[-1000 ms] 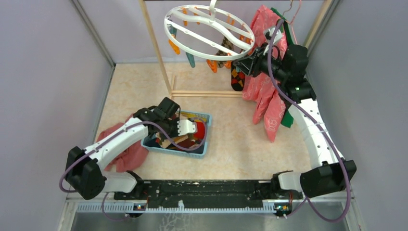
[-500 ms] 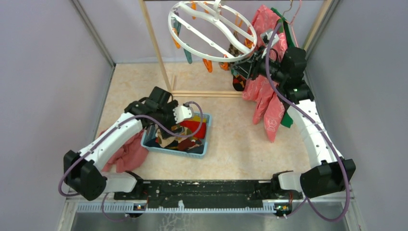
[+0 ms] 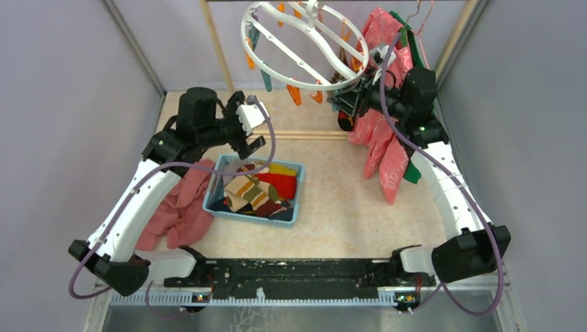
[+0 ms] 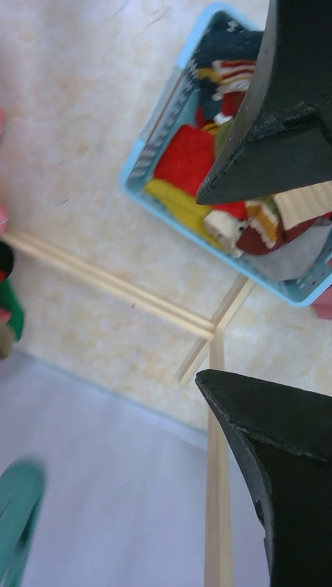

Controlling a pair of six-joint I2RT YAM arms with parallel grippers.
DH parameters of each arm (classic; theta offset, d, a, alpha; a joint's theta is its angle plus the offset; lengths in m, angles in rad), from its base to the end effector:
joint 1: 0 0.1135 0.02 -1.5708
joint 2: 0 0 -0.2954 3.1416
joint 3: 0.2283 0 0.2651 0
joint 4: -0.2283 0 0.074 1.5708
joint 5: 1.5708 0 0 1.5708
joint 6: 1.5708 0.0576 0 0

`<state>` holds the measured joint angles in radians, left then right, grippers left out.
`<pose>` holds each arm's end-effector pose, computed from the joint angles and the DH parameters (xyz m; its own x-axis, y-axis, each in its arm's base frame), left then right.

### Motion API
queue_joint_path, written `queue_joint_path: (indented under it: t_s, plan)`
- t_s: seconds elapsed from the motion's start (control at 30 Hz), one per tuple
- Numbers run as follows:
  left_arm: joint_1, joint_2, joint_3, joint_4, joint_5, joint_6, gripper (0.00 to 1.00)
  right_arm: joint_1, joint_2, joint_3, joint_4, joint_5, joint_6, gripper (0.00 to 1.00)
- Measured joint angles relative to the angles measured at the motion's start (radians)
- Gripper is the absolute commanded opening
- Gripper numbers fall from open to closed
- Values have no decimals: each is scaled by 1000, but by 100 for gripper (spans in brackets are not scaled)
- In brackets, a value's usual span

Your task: Remove the socks clipped to the hanger

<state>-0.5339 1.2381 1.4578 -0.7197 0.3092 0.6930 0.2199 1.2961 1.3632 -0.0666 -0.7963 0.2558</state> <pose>0.2283 -0.1553 0.4458 0.1391 0.6247 -0.7684 0.8135 0.3704 0.4484 0.2914 0.1073 0.4751 -0.2146 0.1334 -0.9676 -0.8226 0.5094 0.2527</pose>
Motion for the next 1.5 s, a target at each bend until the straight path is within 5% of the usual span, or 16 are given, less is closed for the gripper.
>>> queue_joint_path:
  t_s: [0.53,0.8,0.93,1.5]
  plan:
    - [0,78,223,240,-146,-297,81,69,43,23,45,-42,50,23]
    - [0,167,225,381,-312,-318,67,86,59,27,67,-56,55,53]
    - [2,183,225,436,-383,-297,65,88,55,26,7,-47,4,61]
    - [45,185,157,573,-462,-252,53,-47,-106,-68,-114,143,-216,65]
